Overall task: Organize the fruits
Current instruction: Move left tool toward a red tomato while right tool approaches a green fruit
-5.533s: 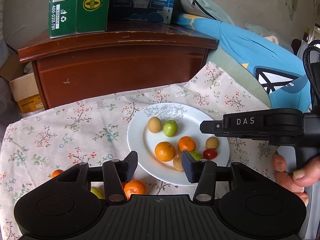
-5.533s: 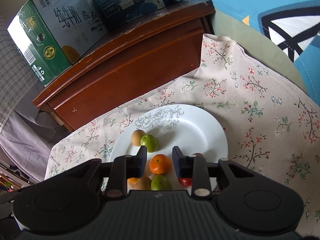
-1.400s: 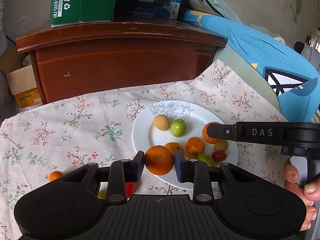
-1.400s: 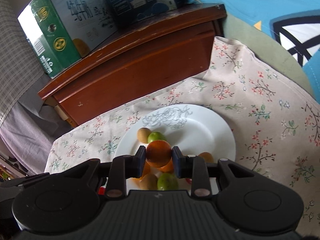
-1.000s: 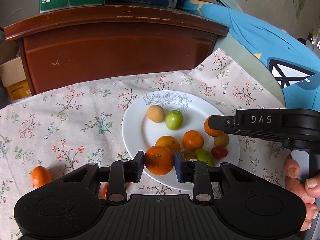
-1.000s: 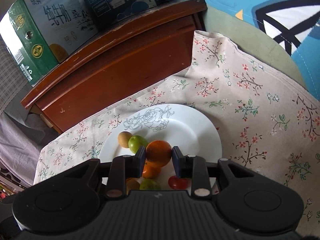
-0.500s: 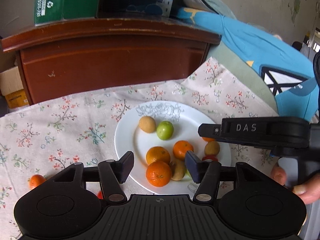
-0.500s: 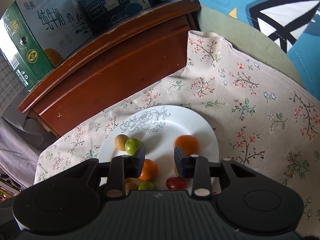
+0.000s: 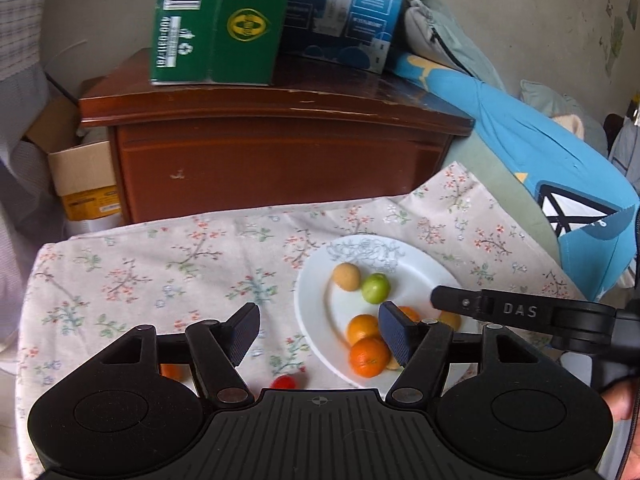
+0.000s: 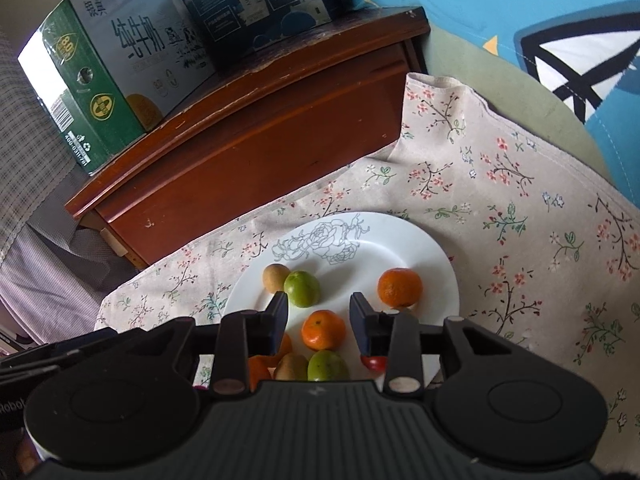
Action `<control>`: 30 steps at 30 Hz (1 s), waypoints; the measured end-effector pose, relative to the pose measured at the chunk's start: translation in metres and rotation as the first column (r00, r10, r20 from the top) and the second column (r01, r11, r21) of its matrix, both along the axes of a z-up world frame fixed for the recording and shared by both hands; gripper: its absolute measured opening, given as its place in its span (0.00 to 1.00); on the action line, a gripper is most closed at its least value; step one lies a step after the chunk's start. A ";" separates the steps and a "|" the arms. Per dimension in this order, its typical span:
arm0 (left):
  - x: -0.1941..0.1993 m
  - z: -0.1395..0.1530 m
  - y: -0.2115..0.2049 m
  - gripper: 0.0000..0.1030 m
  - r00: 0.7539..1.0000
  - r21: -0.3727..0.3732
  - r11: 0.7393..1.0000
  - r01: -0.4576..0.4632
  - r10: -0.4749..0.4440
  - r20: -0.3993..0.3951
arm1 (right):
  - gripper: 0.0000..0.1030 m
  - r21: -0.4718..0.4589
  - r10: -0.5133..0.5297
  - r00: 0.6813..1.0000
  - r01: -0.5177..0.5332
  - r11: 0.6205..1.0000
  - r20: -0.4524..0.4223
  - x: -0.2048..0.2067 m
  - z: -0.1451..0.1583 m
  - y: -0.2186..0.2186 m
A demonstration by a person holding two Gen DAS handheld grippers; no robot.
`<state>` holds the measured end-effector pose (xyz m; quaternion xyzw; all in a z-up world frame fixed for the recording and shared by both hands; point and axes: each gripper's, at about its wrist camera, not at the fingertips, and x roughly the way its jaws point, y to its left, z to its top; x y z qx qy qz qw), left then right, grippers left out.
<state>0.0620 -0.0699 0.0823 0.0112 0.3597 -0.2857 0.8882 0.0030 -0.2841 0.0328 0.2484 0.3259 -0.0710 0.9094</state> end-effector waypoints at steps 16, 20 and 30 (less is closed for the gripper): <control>0.004 0.002 0.057 0.64 0.995 0.067 0.993 -0.094 0.095 -0.024 | 0.35 0.004 0.124 0.992 -0.124 0.992 -0.010 -0.019 0.001 0.044; 0.006 -0.003 0.069 0.64 0.993 0.069 0.991 -0.112 0.115 -0.041 | 0.35 0.020 0.146 0.989 -0.145 0.989 -0.018 -0.025 -0.005 0.055; 0.014 -0.024 0.086 0.64 0.975 0.109 0.975 -0.194 0.203 -0.085 | 0.35 0.022 0.293 0.955 -0.292 0.956 -0.047 -0.017 -0.025 0.096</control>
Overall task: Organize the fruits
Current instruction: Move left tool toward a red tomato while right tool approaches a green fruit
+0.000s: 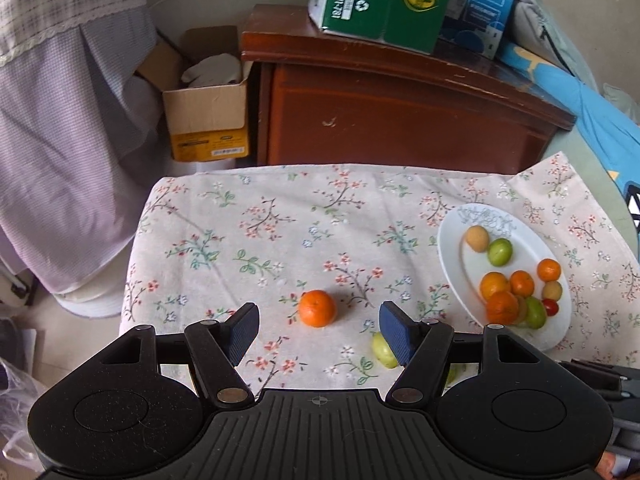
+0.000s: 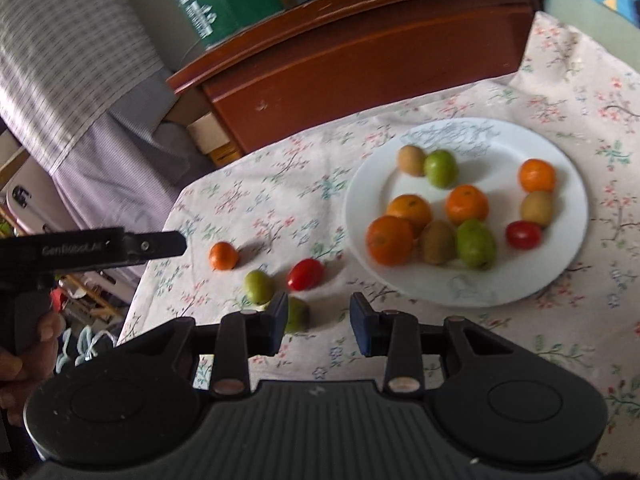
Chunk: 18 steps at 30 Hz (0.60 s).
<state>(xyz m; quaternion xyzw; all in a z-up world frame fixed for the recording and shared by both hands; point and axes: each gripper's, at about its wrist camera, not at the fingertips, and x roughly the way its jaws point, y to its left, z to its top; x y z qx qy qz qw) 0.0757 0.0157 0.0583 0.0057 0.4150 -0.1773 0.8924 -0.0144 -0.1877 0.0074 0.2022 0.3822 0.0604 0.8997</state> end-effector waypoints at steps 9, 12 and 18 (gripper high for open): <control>0.002 -0.013 -0.007 0.64 1.000 0.046 0.999 0.014 -0.012 -0.028 | 0.40 -0.017 0.057 0.998 -0.057 0.998 -0.014 0.010 -0.013 0.020; 0.001 -0.016 -0.011 0.64 0.999 0.050 0.999 0.021 -0.019 -0.040 | 0.40 -0.043 0.069 0.998 -0.069 0.997 -0.011 0.013 -0.015 0.026; 0.000 -0.022 -0.019 0.64 0.998 0.049 0.998 0.039 -0.037 -0.055 | 0.40 -0.057 0.067 0.998 -0.068 0.996 -0.017 0.019 -0.021 0.028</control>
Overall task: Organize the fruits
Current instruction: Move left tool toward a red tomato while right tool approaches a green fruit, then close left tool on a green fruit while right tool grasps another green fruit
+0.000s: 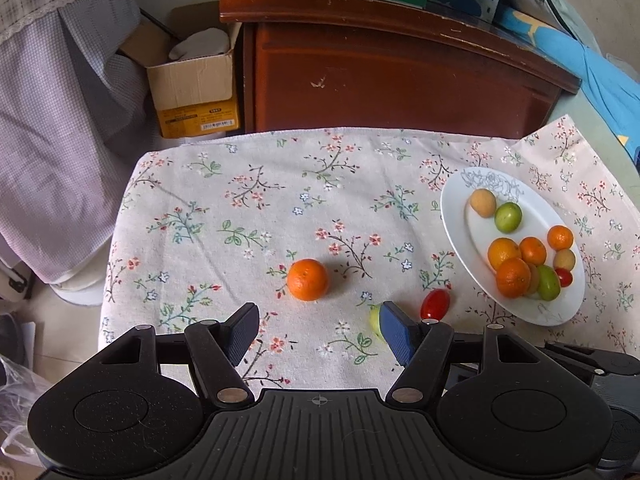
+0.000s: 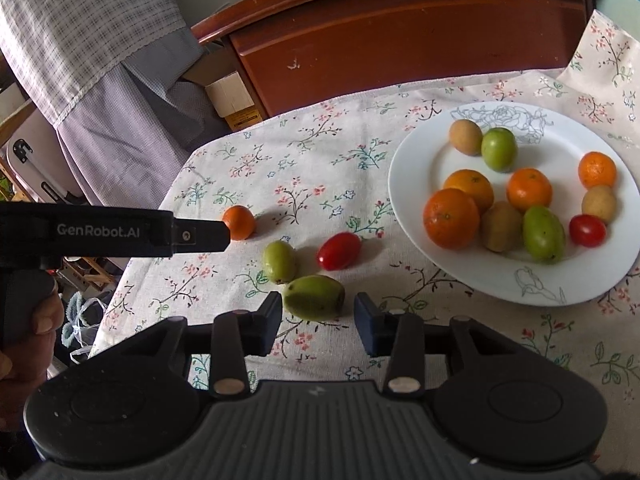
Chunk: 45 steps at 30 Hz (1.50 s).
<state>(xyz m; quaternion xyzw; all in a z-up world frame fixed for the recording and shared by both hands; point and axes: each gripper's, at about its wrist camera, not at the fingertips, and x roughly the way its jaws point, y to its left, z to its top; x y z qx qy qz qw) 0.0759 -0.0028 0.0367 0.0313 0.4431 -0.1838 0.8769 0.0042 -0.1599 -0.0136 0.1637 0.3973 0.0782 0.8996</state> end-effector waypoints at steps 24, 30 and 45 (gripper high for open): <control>-0.001 -0.026 -0.045 0.47 0.992 0.026 0.992 0.124 -0.124 -0.004 | 0.32 0.051 -0.162 0.987 0.161 0.986 0.020 -0.010 0.024 -0.044; -0.002 -0.029 -0.047 0.42 0.991 0.022 0.991 0.135 -0.135 -0.010 | 0.32 0.058 -0.180 0.984 0.180 0.982 0.009 -0.009 0.022 -0.048; -0.006 -0.032 -0.058 0.19 0.983 0.033 0.984 0.178 -0.179 0.040 | 0.32 0.086 -0.200 0.980 0.198 0.976 0.006 -0.011 0.025 -0.056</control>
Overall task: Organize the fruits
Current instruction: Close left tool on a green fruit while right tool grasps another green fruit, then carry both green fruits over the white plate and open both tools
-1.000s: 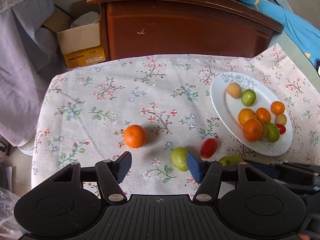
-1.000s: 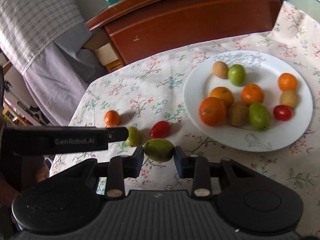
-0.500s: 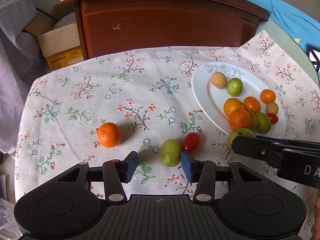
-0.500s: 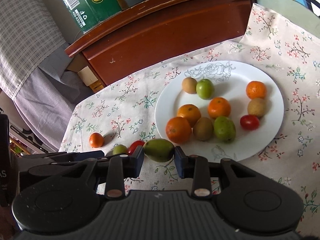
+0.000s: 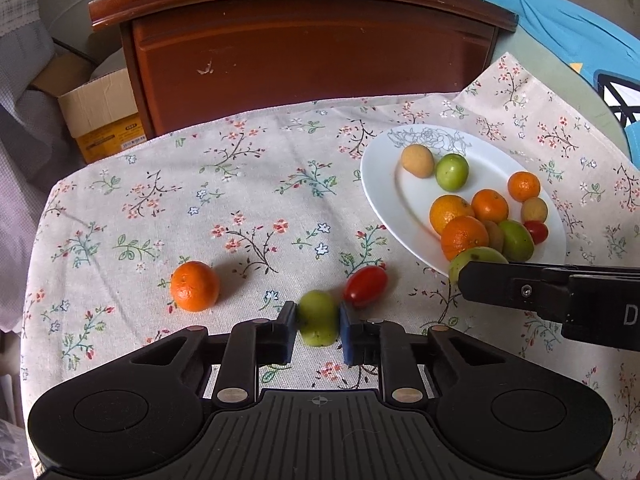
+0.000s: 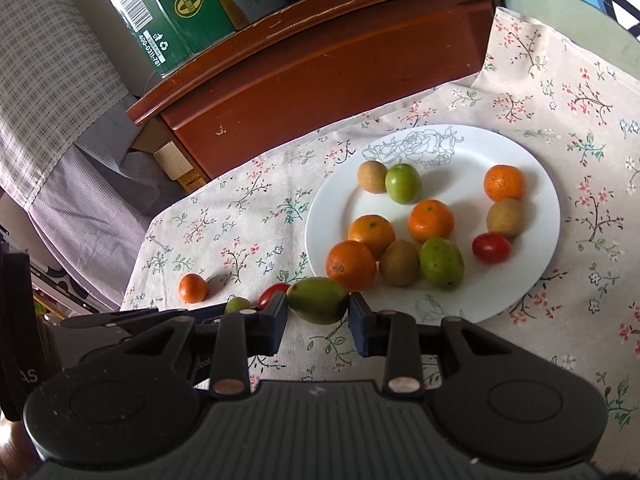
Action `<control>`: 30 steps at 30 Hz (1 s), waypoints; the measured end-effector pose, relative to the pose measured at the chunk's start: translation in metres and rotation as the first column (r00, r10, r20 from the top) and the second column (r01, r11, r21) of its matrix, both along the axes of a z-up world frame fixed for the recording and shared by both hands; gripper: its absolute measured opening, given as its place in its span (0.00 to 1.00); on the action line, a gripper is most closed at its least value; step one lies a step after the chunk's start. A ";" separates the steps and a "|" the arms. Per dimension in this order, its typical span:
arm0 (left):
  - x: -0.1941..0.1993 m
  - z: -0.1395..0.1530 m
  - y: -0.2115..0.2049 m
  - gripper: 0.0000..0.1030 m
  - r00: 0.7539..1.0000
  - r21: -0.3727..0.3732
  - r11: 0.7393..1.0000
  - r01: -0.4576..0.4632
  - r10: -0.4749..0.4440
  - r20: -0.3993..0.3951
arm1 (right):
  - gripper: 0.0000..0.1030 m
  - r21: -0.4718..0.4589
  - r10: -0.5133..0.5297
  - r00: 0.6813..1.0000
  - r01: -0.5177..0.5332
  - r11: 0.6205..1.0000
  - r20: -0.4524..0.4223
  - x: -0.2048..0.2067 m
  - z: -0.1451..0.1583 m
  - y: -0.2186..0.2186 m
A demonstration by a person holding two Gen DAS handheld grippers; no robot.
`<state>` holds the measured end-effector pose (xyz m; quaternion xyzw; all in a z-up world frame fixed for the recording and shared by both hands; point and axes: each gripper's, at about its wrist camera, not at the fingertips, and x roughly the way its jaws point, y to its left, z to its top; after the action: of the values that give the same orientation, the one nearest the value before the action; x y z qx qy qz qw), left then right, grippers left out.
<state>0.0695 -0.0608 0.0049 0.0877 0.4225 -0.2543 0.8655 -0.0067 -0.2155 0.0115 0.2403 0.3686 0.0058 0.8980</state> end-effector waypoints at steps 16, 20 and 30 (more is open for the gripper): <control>-0.004 0.027 0.004 0.19 0.999 -0.087 0.996 -0.019 0.024 0.048 | 0.32 0.022 -0.037 0.998 0.036 0.999 0.043 -0.004 0.015 -0.013; -0.003 0.037 0.005 0.19 0.998 -0.120 0.993 -0.019 0.027 0.064 | 0.32 0.031 -0.058 0.996 0.056 0.998 0.063 -0.005 0.023 -0.022; -0.006 0.045 -0.003 0.19 0.997 -0.133 0.991 -0.003 0.014 0.079 | 0.32 0.025 -0.098 0.990 0.096 0.995 0.100 -0.010 0.039 -0.038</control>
<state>0.0639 -0.0634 0.0499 0.0383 0.3703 -0.2743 0.8866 -0.0171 -0.2532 0.0508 0.2664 0.3104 -0.0219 0.9122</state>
